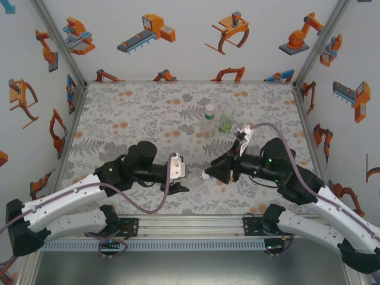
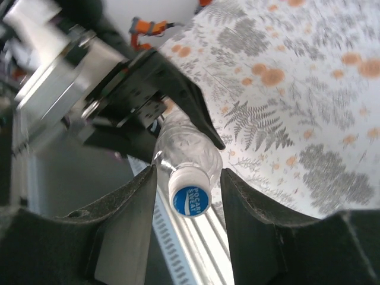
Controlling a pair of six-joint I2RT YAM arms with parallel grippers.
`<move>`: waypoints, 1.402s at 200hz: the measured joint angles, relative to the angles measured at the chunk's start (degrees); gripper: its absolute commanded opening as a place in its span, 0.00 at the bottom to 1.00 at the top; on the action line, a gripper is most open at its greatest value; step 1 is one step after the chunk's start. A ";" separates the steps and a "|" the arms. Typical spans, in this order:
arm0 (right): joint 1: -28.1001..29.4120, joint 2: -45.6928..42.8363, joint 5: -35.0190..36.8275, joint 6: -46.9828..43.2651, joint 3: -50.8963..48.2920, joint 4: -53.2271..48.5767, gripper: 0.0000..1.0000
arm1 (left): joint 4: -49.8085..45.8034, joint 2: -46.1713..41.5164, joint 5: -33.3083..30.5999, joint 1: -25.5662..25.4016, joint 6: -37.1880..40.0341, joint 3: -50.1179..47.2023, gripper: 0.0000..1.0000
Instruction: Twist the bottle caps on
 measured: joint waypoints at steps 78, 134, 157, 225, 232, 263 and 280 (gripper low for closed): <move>0.00 -1.46 -15.17 -27.82 -0.96 -5.38 0.48 | -4.55 4.02 7.23 0.00 0.24 3.41 0.00; -0.02 -1.53 -16.74 -31.76 -4.22 -5.81 0.32 | -5.53 4.96 9.33 -0.02 0.24 4.13 0.00; -0.04 -2.25 -16.70 -31.87 -4.59 -5.70 0.35 | -5.55 5.14 9.75 -0.07 0.24 4.24 0.00; -0.04 -3.54 -16.72 -31.41 -4.61 -5.40 0.46 | -5.66 5.62 9.75 -0.07 0.24 4.46 0.00; -0.04 -3.76 -16.74 -31.41 -4.61 -5.25 0.48 | -5.68 5.68 9.64 -0.07 0.24 4.48 0.00; -0.04 -4.11 -16.74 -31.36 -4.72 -4.98 0.48 | -5.86 5.84 9.60 -0.07 0.26 4.61 0.00; -0.04 -3.98 -16.72 -31.36 -5.01 -4.48 0.46 | -5.90 5.95 9.60 -0.07 0.26 4.81 0.00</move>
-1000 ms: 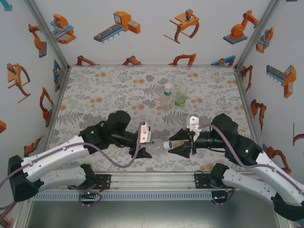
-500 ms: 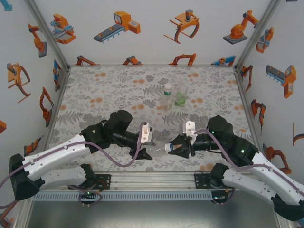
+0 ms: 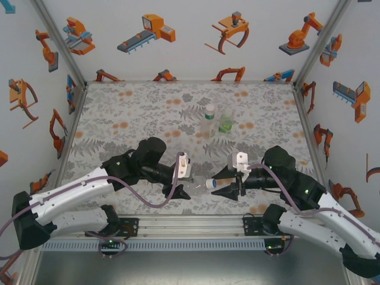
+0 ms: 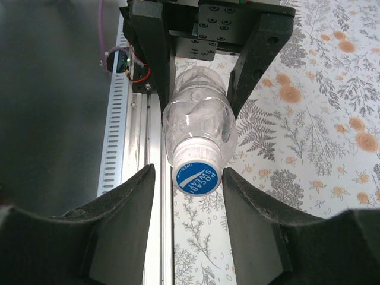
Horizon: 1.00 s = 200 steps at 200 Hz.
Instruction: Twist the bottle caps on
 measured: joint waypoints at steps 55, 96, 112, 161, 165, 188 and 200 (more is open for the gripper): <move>0.00 0.92 0.83 1.33 -0.61 1.90 0.42 | 0.00 0.07 -0.02 0.00 0.00 0.17 0.00; -0.02 0.92 1.16 2.99 -0.85 2.75 0.20 | -0.15 0.04 -0.26 0.00 0.02 0.17 0.00; 0.00 0.96 1.62 4.00 -1.20 3.17 0.00 | -0.52 0.04 -0.48 0.00 0.02 0.17 0.00; 0.20 2.47 10.08 22.56 -2.49 5.97 0.00 | -1.88 0.09 -3.96 0.46 0.00 0.17 0.00; 0.20 2.80 11.21 25.35 -2.49 5.99 0.00 | -1.97 0.11 -4.48 0.48 0.00 0.17 0.00; 0.22 4.74 16.63 40.09 -2.49 6.47 0.00 | -2.60 0.22 -7.37 0.55 0.02 0.09 0.00; 0.22 5.46 19.19 46.88 -2.62 6.60 0.00 | -2.75 0.22 -8.66 0.55 0.00 -0.07 0.00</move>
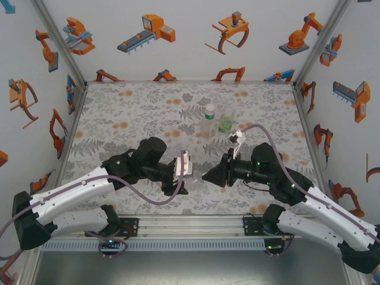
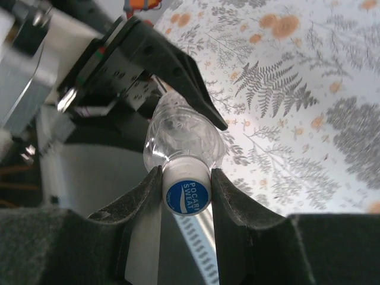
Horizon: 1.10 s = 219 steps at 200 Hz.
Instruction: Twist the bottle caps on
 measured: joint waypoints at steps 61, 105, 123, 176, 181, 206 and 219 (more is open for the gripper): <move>0.00 -0.59 9.92 16.68 -1.66 0.17 0.00 | 2.34 -0.13 -4.94 -0.13 -0.07 -0.81 0.46; -0.17 2.34 14.62 15.61 0.90 -3.21 0.00 | 5.42 -2.97 -8.20 -0.28 -0.90 -2.62 0.97; -0.17 4.31 16.06 13.68 2.47 -5.14 0.00 | 6.16 -4.46 -10.27 -0.28 -1.11 -2.97 0.97; -0.31 13.49 23.67 3.65 12.87 -13.55 0.00 | 6.27 -8.26 -17.49 -0.26 -1.86 -4.81 0.97; -0.46 14.78 24.59 2.23 14.03 -14.27 0.00 | 6.27 -8.76 -18.10 -0.26 -2.03 -5.09 0.97; -2.25 21.03 27.63 -3.74 18.93 -16.90 0.00 | 6.25 -10.95 -19.96 -0.26 -2.73 -6.10 0.97; -3.80 25.03 28.46 -6.86 21.59 -17.70 0.00 | 6.23 -11.96 -20.52 -0.26 -3.13 -6.36 0.97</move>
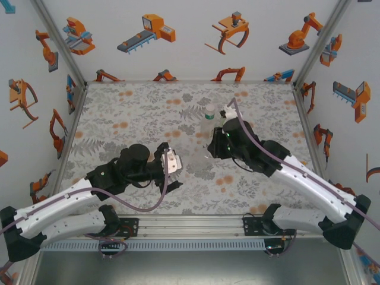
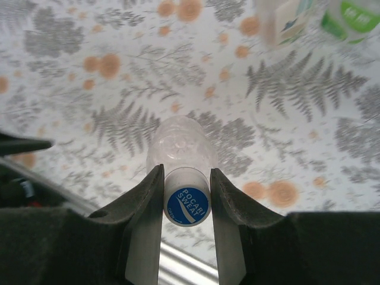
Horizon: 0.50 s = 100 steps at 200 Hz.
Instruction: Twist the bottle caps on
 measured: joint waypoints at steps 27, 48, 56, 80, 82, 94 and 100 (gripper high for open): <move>-2.95 8.50 -0.07 -5.86 5.16 -0.85 0.00 | -0.13 -1.70 -0.44 0.00 -0.76 -0.39 0.97; -4.76 15.19 -0.35 -10.14 9.73 -1.86 0.00 | -0.50 -3.10 -0.61 0.00 -1.31 -0.70 0.97; -5.35 17.42 -0.48 -11.52 11.54 -2.54 0.00 | -0.70 -3.78 -0.70 0.00 -1.53 -0.92 0.97; -6.86 23.41 -1.20 -15.06 16.65 -3.96 0.00 | -1.66 -6.03 -1.22 0.00 -2.21 -1.66 0.97; -6.97 23.74 -1.36 -15.28 16.90 -4.04 0.00 | -1.70 -6.27 -1.31 0.00 -2.27 -1.75 0.97; -7.78 25.79 -2.03 -16.57 18.43 -4.50 0.00 | -1.88 -7.34 -1.60 0.00 -2.51 -2.25 0.97; -8.13 26.53 -2.32 -17.03 18.88 -4.66 0.00 | -2.10 -7.80 -1.73 0.00 -2.56 -2.45 0.97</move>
